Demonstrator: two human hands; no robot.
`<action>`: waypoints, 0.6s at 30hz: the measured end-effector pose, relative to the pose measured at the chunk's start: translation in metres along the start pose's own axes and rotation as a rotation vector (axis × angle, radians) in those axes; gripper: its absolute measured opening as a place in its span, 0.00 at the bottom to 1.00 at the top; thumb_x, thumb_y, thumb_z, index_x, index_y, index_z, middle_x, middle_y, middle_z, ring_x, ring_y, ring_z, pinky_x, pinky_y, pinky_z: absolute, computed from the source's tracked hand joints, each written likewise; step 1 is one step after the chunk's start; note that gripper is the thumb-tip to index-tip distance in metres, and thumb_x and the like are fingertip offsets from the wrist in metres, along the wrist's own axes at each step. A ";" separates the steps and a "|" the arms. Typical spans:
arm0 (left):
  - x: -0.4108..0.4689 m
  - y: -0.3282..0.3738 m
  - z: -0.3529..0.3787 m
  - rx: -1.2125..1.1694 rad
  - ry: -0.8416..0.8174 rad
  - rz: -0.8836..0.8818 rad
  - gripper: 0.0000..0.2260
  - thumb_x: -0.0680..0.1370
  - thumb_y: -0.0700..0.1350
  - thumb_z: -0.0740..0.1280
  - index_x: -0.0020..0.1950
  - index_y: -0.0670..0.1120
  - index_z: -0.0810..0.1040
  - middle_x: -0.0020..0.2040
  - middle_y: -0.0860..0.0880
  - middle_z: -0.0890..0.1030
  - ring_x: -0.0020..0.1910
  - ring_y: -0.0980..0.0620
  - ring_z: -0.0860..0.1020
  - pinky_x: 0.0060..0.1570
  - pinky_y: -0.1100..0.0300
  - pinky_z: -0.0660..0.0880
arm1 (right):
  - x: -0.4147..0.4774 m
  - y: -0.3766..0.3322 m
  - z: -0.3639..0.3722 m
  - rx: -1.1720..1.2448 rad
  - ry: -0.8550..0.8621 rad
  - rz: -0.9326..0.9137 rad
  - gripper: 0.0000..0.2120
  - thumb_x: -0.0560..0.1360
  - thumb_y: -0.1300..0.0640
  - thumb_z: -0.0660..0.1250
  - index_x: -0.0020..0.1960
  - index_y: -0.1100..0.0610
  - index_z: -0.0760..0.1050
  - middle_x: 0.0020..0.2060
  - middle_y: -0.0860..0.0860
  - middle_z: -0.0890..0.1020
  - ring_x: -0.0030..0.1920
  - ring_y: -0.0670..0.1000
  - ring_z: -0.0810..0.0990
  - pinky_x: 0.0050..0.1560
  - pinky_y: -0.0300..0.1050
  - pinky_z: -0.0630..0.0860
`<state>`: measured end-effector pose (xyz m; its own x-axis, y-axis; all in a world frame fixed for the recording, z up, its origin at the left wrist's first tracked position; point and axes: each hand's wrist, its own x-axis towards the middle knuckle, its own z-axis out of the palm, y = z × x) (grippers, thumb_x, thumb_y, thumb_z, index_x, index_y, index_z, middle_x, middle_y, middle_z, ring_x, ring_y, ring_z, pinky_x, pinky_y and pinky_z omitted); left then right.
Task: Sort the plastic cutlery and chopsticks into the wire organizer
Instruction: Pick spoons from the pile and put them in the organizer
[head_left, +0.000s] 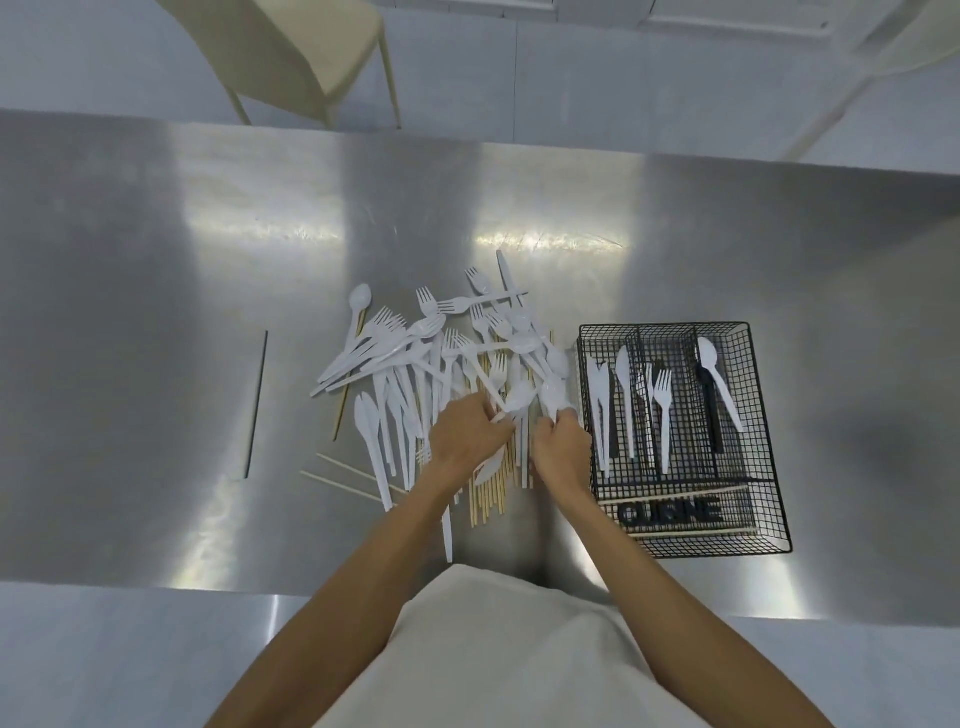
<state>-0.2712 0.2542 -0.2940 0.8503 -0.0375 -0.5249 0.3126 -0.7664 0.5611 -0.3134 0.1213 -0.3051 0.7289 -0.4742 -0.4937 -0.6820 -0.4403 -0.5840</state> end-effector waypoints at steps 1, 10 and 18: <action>-0.001 -0.001 0.000 0.004 -0.016 -0.011 0.10 0.67 0.53 0.68 0.35 0.50 0.70 0.30 0.54 0.73 0.29 0.55 0.71 0.29 0.61 0.65 | 0.000 0.001 -0.001 0.014 0.002 0.002 0.08 0.82 0.55 0.57 0.52 0.59 0.71 0.39 0.54 0.79 0.33 0.52 0.79 0.30 0.47 0.74; -0.013 -0.013 0.001 -0.049 -0.134 -0.008 0.04 0.71 0.43 0.66 0.37 0.48 0.72 0.34 0.49 0.77 0.34 0.49 0.75 0.34 0.56 0.71 | 0.010 0.000 -0.005 0.203 0.052 0.042 0.05 0.78 0.56 0.63 0.45 0.57 0.75 0.35 0.51 0.80 0.28 0.46 0.74 0.23 0.35 0.68; -0.006 -0.008 -0.014 -0.060 0.035 0.062 0.03 0.72 0.44 0.66 0.39 0.47 0.75 0.32 0.51 0.78 0.30 0.52 0.75 0.29 0.59 0.69 | 0.023 -0.029 0.003 0.679 0.044 0.390 0.08 0.75 0.64 0.65 0.49 0.53 0.79 0.35 0.51 0.81 0.26 0.47 0.72 0.22 0.37 0.68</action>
<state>-0.2723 0.2694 -0.2864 0.8826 -0.0608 -0.4662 0.2827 -0.7236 0.6296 -0.2767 0.1251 -0.3013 0.4313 -0.5348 -0.7266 -0.6924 0.3201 -0.6466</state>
